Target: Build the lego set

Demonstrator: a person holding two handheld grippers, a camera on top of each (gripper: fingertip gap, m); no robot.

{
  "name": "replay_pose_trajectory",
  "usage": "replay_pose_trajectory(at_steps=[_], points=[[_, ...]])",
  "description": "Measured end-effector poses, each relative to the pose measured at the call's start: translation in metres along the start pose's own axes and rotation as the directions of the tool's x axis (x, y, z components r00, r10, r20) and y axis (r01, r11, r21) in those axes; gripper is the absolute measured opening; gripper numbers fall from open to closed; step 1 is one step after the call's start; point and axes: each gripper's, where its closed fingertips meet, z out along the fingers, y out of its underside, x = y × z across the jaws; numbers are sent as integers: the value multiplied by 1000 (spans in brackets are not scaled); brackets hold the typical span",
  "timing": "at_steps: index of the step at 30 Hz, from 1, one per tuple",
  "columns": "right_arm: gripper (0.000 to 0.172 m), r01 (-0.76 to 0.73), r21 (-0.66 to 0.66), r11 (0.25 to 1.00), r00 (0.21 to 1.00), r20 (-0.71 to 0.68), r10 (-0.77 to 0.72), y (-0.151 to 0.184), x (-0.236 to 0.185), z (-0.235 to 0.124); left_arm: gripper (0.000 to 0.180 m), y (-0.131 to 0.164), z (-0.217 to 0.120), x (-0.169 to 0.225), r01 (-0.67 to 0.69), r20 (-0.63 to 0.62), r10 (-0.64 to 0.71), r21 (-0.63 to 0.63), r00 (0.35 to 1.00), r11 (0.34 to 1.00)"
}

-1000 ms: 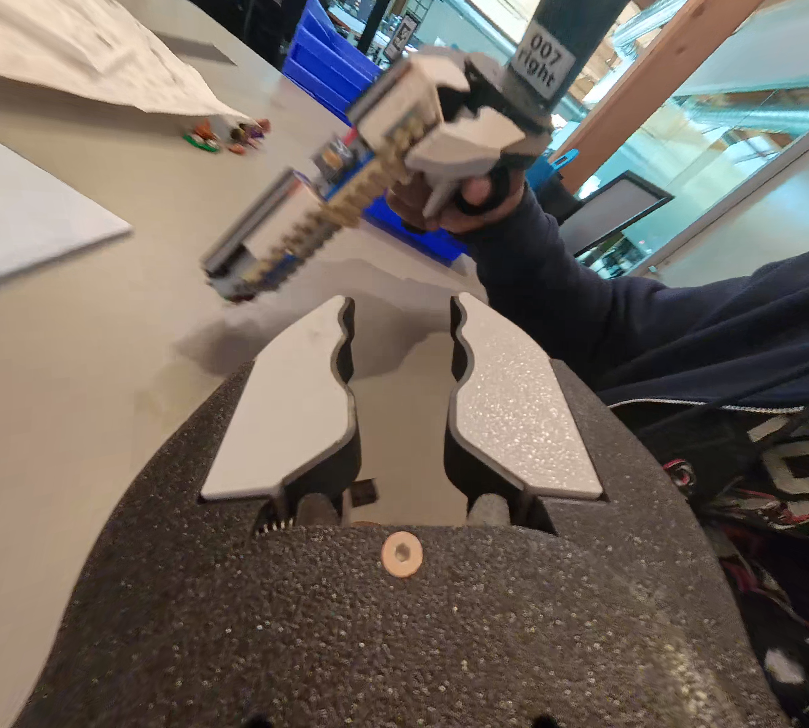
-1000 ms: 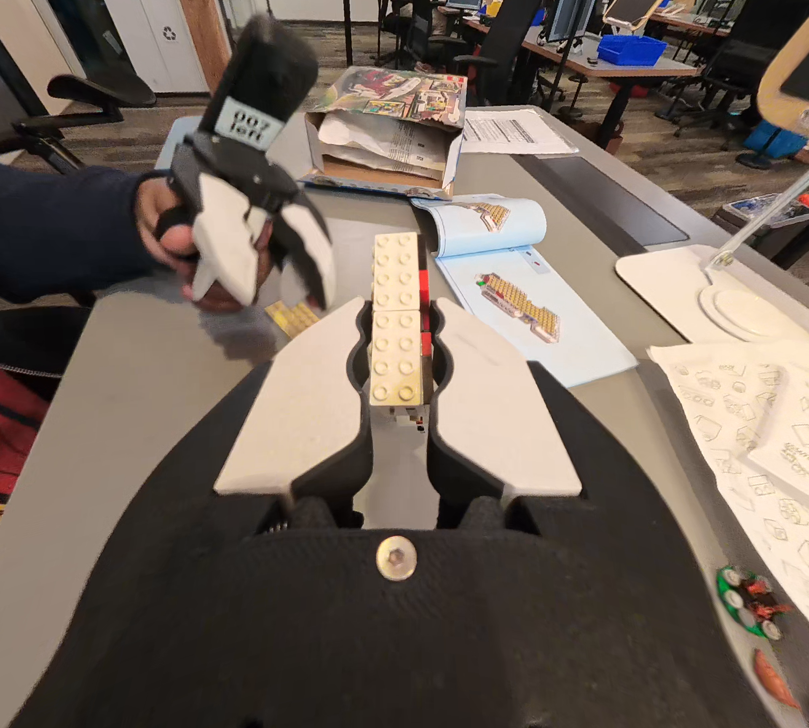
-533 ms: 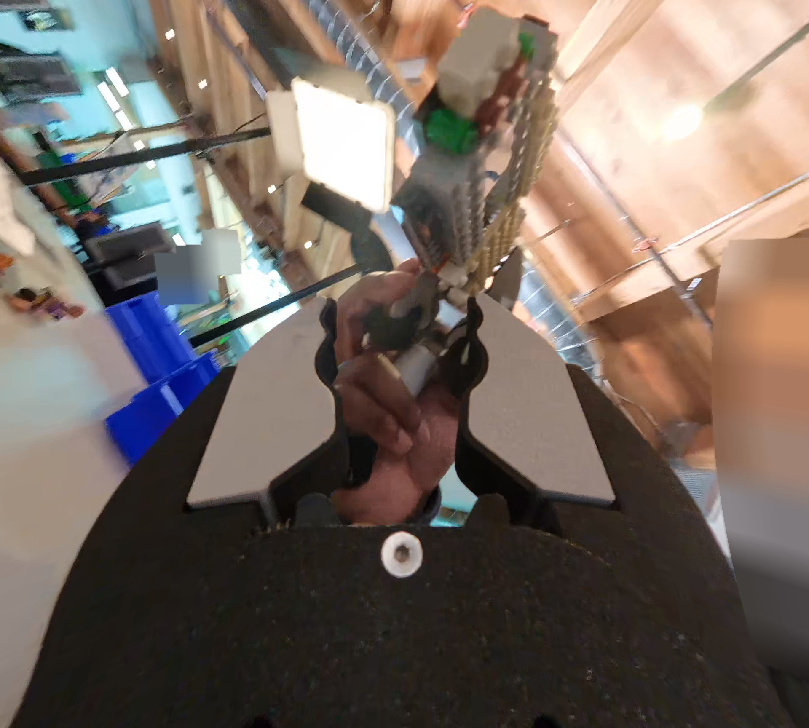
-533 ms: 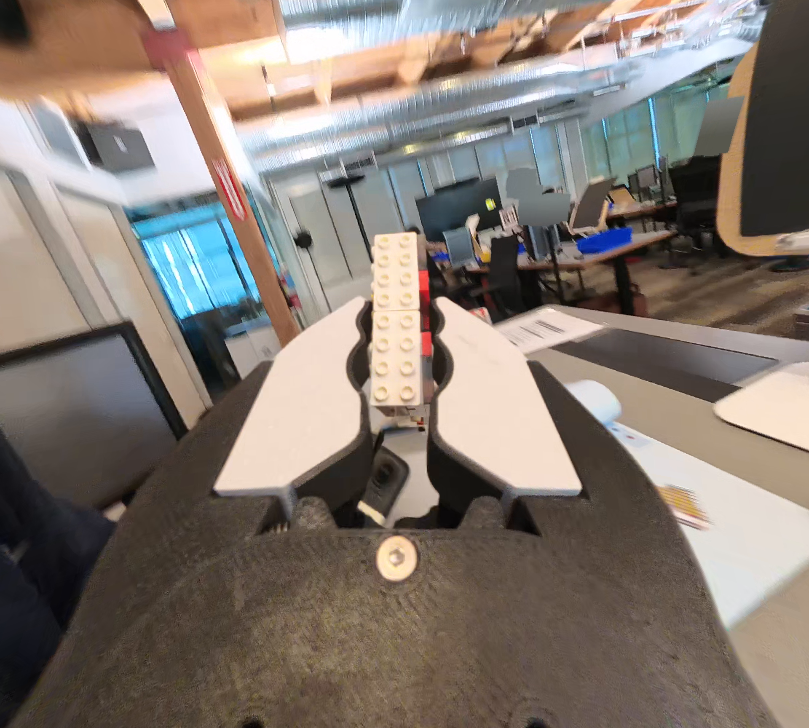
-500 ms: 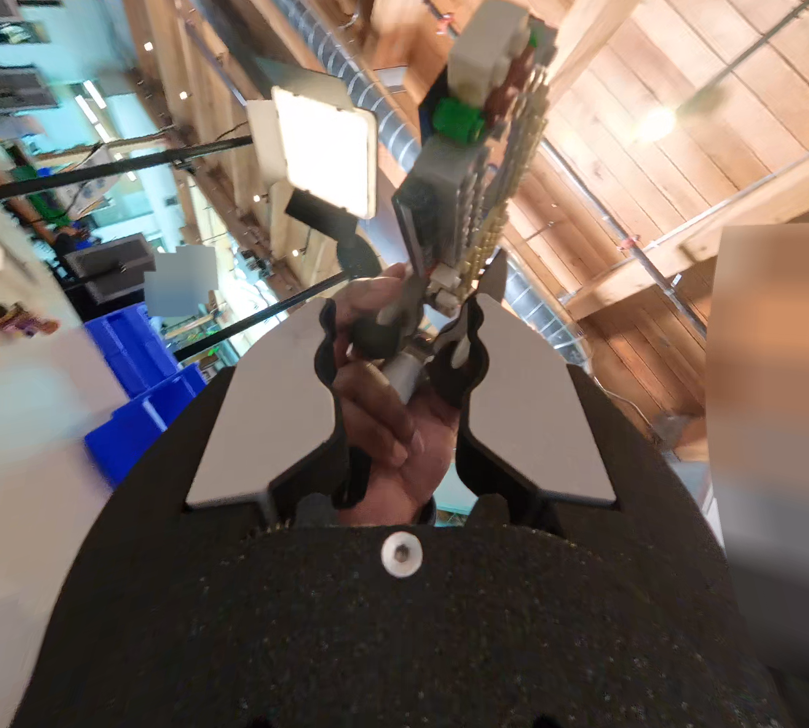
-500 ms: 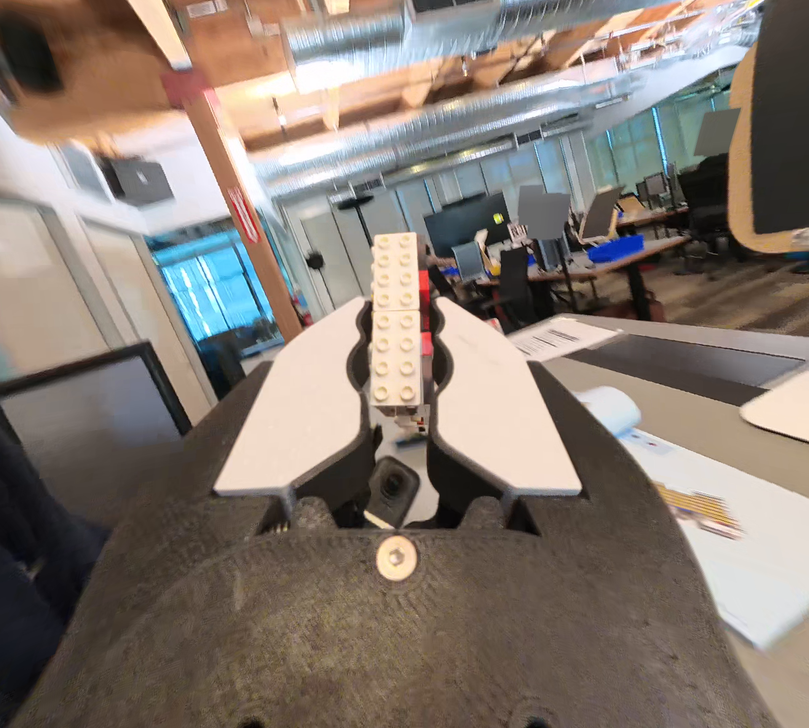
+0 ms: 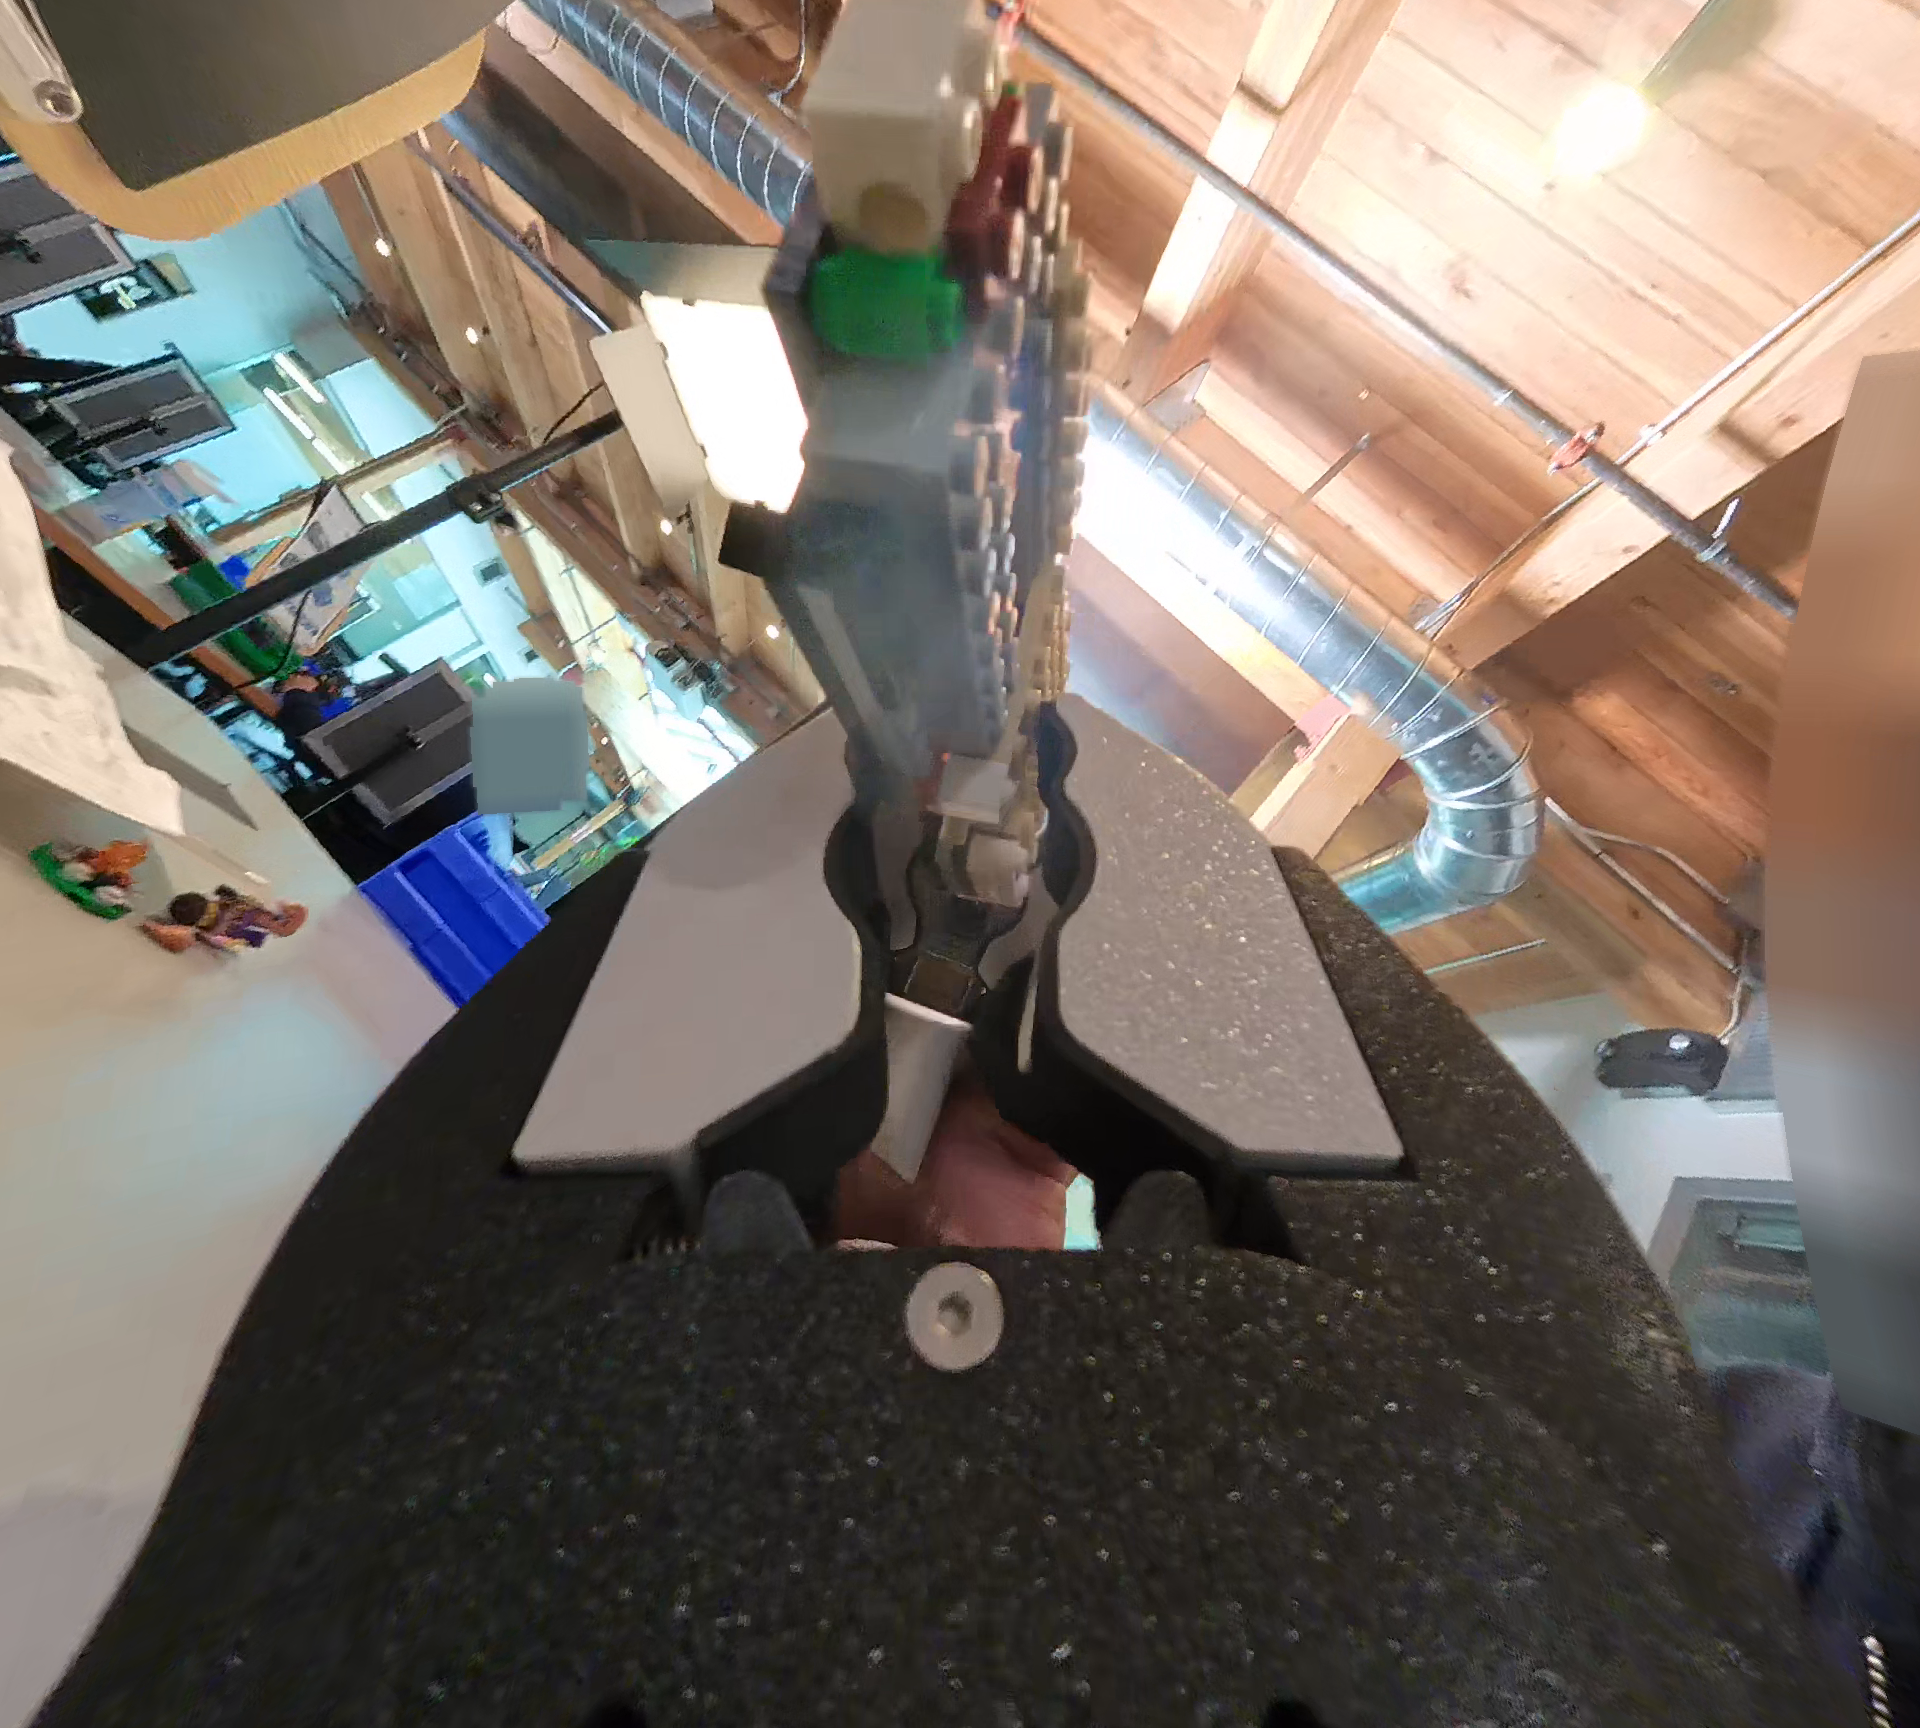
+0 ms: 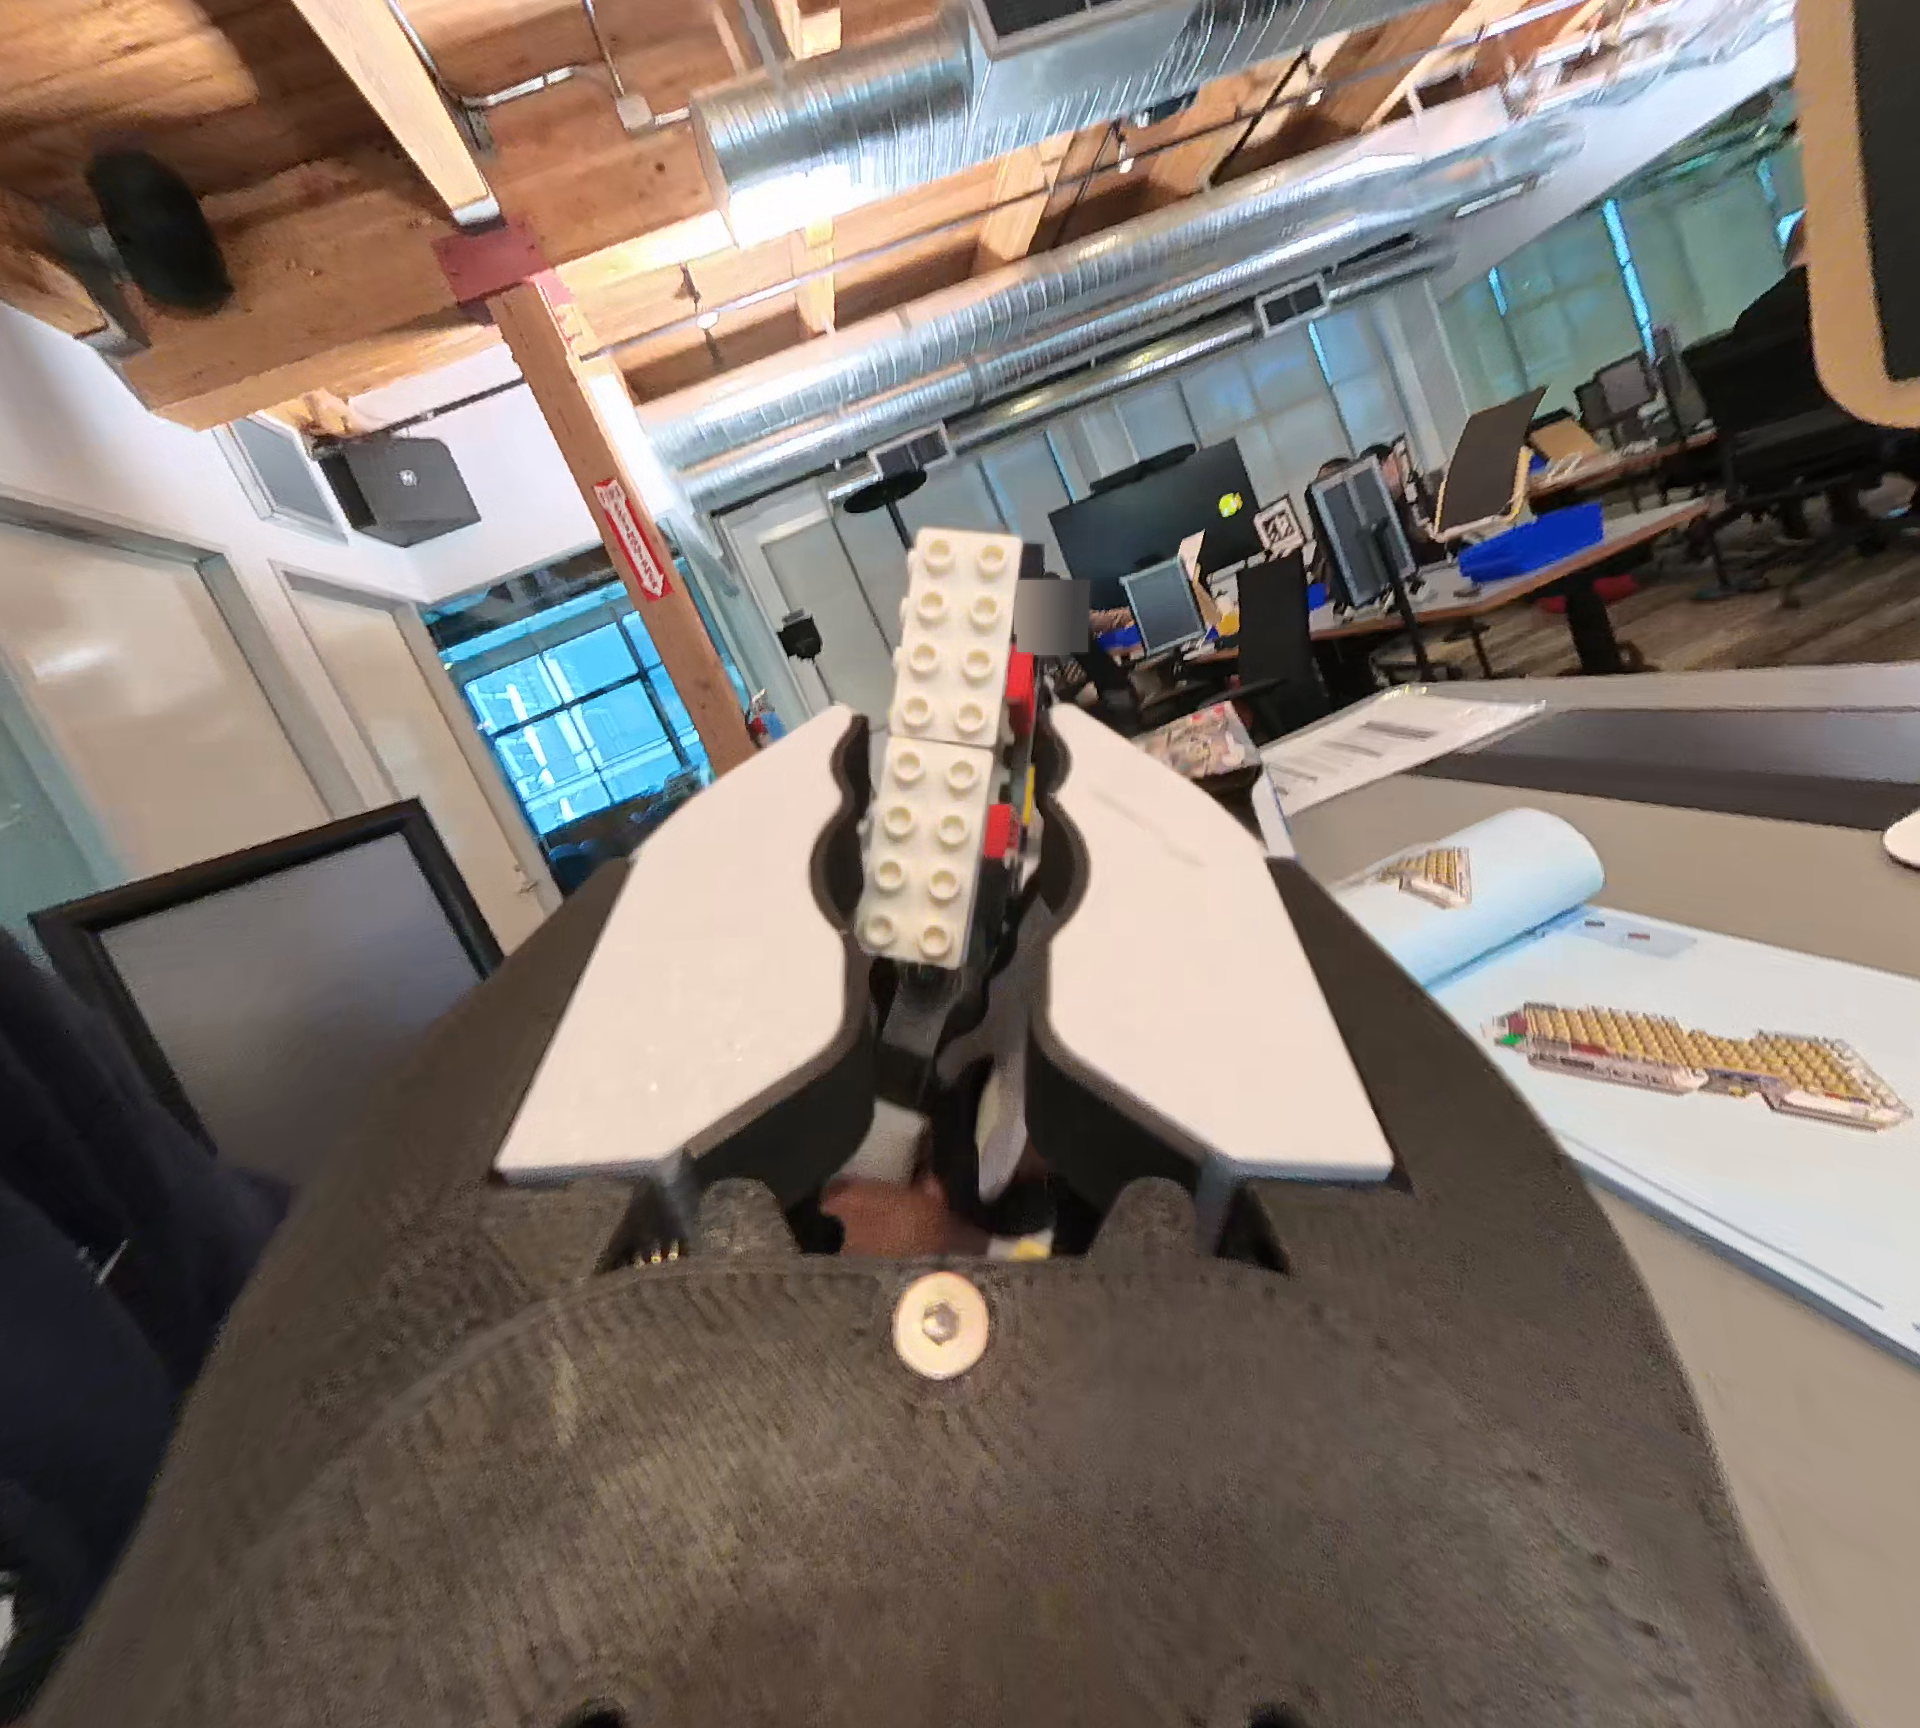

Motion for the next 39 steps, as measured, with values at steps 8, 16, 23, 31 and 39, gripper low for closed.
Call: replay_pose_trajectory(at_steps=[8,16,23,31,39], points=[[54,57,-204,977,997,-43,-67,23,21,-30,23,-16,1,-9,-230,82,274,-349,958,908],[56,254,-391,885,961,-4,-277,7,35,-36,23,0,-4,-15,-464,-209,526,-781,824,418],[50,370,-482,794,927,139,-348,38,29,-22,23,26,-23,-30,-488,-355,432,-836,830,251],[43,413,-502,760,910,195,-366,57,19,-27,23,30,-35,-29,-505,-409,350,-827,843,249],[42,396,-498,772,917,173,-359,59,17,-29,23,31,-34,-24,-469,-390,274,-814,879,343]])
